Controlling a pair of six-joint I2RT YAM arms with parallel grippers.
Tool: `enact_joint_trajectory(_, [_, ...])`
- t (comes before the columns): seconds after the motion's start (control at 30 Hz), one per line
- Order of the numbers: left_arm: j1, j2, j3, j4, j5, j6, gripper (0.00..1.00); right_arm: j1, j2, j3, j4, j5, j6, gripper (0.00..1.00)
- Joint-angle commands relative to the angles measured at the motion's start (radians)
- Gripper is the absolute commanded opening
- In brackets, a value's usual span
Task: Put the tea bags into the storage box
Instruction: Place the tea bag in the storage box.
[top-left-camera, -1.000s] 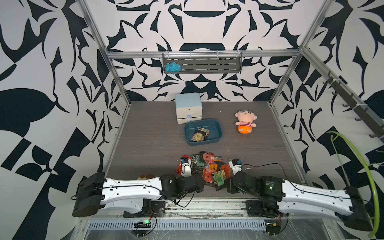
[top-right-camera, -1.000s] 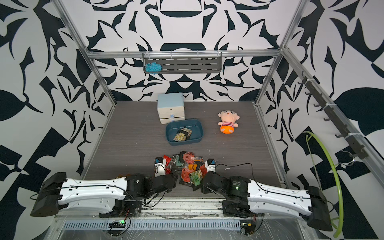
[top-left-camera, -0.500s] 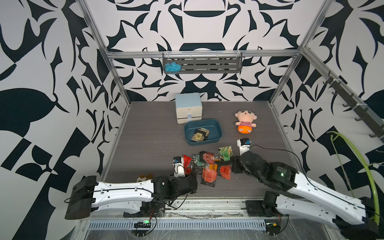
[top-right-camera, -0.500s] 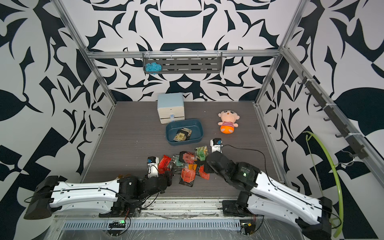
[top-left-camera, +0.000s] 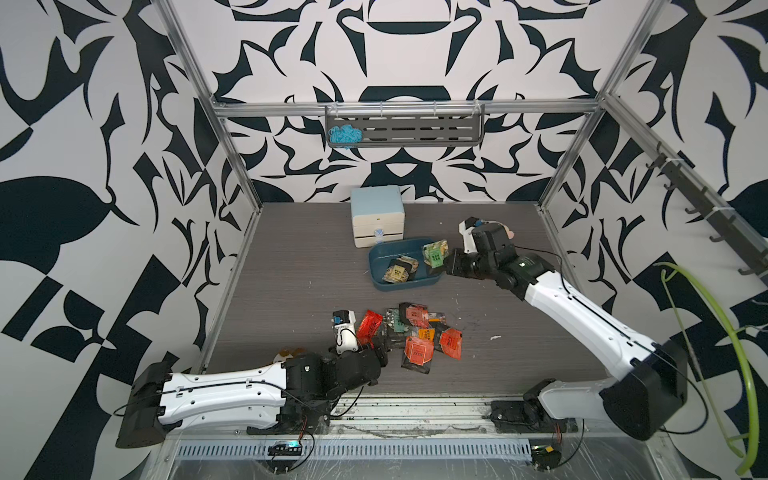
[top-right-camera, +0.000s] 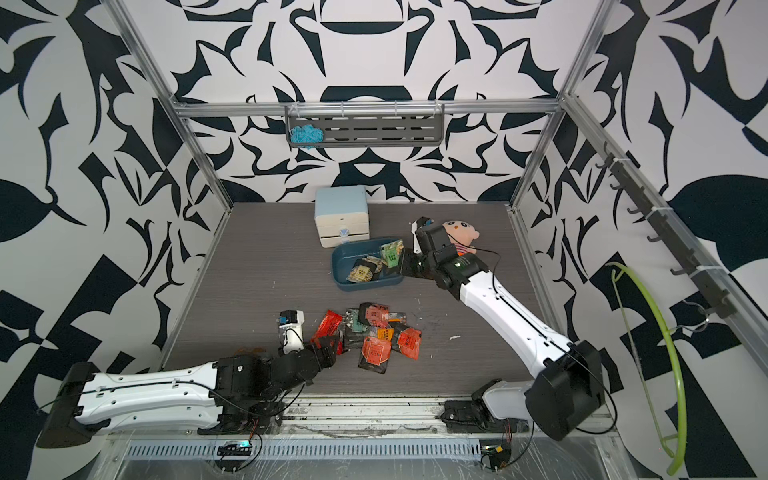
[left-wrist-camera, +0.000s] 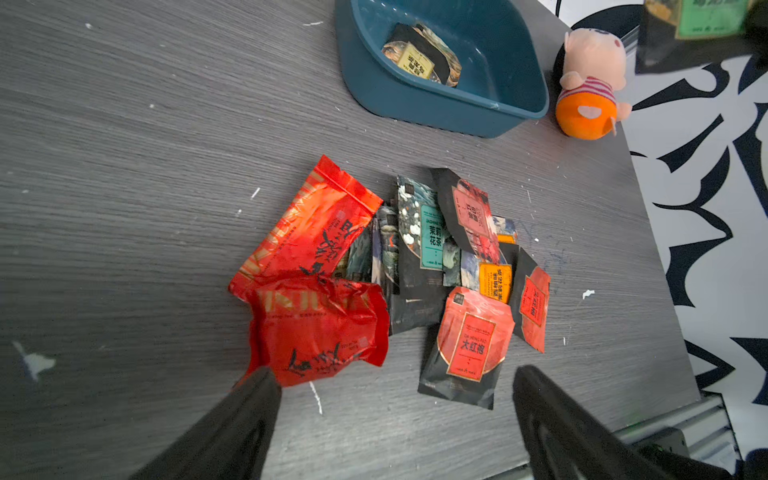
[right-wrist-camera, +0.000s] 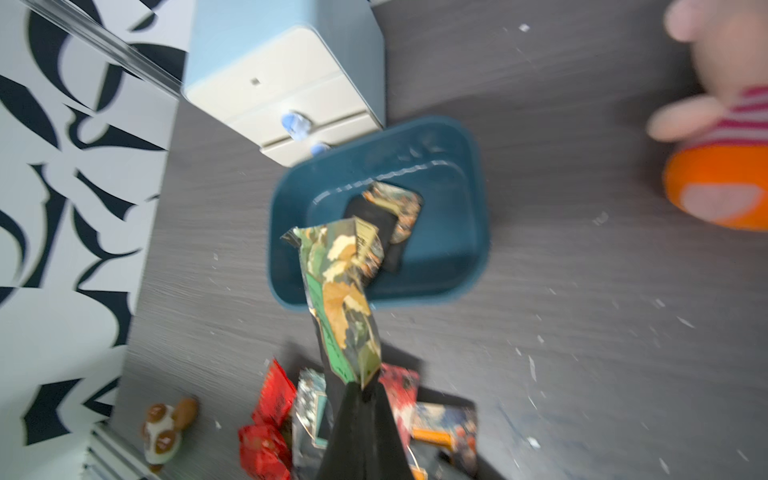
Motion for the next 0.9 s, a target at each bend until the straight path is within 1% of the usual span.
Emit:
enact_joint_trajectory(0.0, [0.016, -0.035, -0.026, -0.039, -0.023, 0.005, 0.96, -0.004, 0.057, 0.079, 0.093, -0.103, -0.002, 0.0])
enact_joint_trajectory(0.13, [0.029, -0.06, -0.034, -0.03, -0.024, 0.005, 0.97, -0.004, 0.156, 0.141, 0.128, -0.135, 0.016, 0.0])
enact_joint_trajectory(0.3, [0.047, -0.053, -0.024, -0.034, -0.014, 0.016, 0.99, -0.002, 0.276, 0.195, 0.164, -0.179, 0.045, 0.0])
enact_joint_trajectory(0.53, [0.07, -0.049, -0.024, -0.021, -0.01, 0.014, 1.0, 0.049, 0.417, 0.244, 0.156, -0.174, 0.029, 0.0])
enact_joint_trajectory(0.67, [0.081, -0.046, -0.018, -0.024, -0.008, 0.011, 1.0, 0.079, 0.48, 0.262, 0.152, -0.144, 0.016, 0.0])
enact_joint_trajectory(0.87, [0.092, -0.031, -0.012, -0.038, -0.003, -0.004, 1.0, 0.095, 0.571, 0.305, 0.154, -0.119, 0.013, 0.0])
